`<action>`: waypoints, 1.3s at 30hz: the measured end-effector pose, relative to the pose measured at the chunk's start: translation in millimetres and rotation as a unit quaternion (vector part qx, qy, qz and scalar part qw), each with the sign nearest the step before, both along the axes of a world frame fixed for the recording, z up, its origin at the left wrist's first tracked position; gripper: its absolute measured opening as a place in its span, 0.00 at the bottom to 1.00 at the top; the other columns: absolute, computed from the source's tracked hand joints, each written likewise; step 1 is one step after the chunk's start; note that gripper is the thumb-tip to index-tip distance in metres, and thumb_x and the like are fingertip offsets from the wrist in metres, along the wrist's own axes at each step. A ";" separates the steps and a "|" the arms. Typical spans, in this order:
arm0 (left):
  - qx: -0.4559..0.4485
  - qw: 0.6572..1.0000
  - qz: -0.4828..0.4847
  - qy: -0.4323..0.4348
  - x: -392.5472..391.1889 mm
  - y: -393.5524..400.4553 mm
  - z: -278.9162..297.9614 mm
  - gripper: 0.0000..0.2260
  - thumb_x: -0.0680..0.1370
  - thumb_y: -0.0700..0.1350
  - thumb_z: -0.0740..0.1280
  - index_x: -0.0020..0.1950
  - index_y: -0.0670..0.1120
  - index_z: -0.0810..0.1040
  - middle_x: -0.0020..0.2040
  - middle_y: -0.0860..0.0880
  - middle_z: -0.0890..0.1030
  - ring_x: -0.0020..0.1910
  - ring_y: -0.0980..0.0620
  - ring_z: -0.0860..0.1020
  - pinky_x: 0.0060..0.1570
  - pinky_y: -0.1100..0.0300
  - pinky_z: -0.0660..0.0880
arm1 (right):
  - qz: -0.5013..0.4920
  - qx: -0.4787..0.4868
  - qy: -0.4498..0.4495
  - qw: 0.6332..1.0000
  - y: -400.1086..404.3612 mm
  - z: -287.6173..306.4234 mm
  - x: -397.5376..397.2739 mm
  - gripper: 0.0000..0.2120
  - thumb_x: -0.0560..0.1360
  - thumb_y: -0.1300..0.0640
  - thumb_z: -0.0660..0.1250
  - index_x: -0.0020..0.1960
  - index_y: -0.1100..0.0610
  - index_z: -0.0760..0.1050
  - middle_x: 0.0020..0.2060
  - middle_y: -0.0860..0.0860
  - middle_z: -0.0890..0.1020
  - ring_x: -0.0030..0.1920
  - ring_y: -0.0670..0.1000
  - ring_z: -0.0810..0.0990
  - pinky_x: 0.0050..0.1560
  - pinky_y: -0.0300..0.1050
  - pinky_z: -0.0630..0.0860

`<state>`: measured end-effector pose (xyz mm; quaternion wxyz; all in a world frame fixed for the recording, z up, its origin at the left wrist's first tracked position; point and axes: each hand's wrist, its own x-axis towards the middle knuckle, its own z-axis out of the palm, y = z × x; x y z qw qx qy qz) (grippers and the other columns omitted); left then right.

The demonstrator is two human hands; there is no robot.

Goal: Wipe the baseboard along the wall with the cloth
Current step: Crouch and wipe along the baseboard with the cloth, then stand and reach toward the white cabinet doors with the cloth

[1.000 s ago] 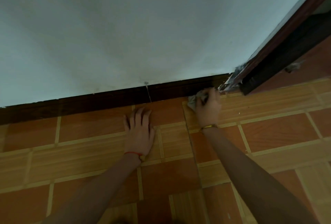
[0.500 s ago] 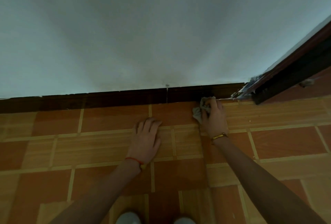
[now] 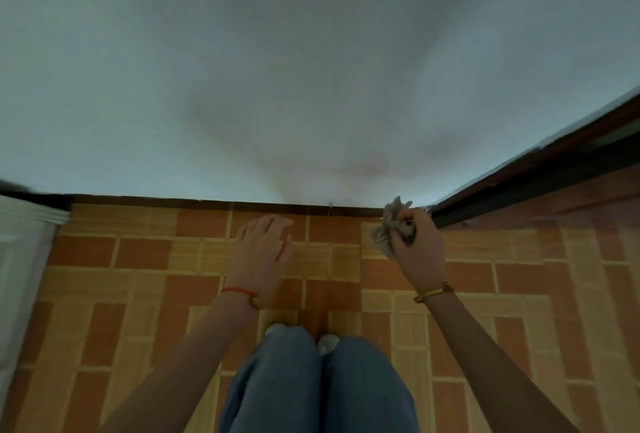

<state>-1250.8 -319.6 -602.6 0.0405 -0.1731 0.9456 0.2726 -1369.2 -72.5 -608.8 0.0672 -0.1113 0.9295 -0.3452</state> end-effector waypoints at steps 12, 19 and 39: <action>0.002 0.995 0.081 0.052 65.6 -26.5 393.7 0.19 0.80 0.52 0.55 0.64 0.47 0.77 0.57 0.49 0.80 0.56 0.47 0.78 0.57 0.48 0.74 | 0.096 -0.037 0.033 0.994 -36.9 390.1 33.8 0.07 0.75 0.59 0.67 0.47 0.53 0.68 0.41 0.48 0.74 0.42 0.51 0.74 0.40 0.51 0.76; -0.017 0.986 0.124 0.112 102.5 -21.7 497.5 0.18 0.80 0.52 0.56 0.64 0.46 0.78 0.57 0.48 0.80 0.55 0.48 0.78 0.57 0.48 0.76 | 0.157 -0.071 0.081 0.982 -50.3 485.3 42.2 0.07 0.74 0.61 0.68 0.49 0.56 0.70 0.43 0.50 0.75 0.44 0.52 0.75 0.43 0.50 0.76; -0.133 0.807 0.562 0.127 216.9 187.4 572.7 0.09 0.80 0.41 0.66 0.60 0.46 0.79 0.56 0.47 0.80 0.52 0.43 0.79 0.51 0.42 0.77 | 0.542 -0.133 0.001 0.830 -63.5 552.4 65.6 0.09 0.73 0.58 0.71 0.49 0.53 0.71 0.45 0.49 0.78 0.45 0.48 0.78 0.44 0.48 0.80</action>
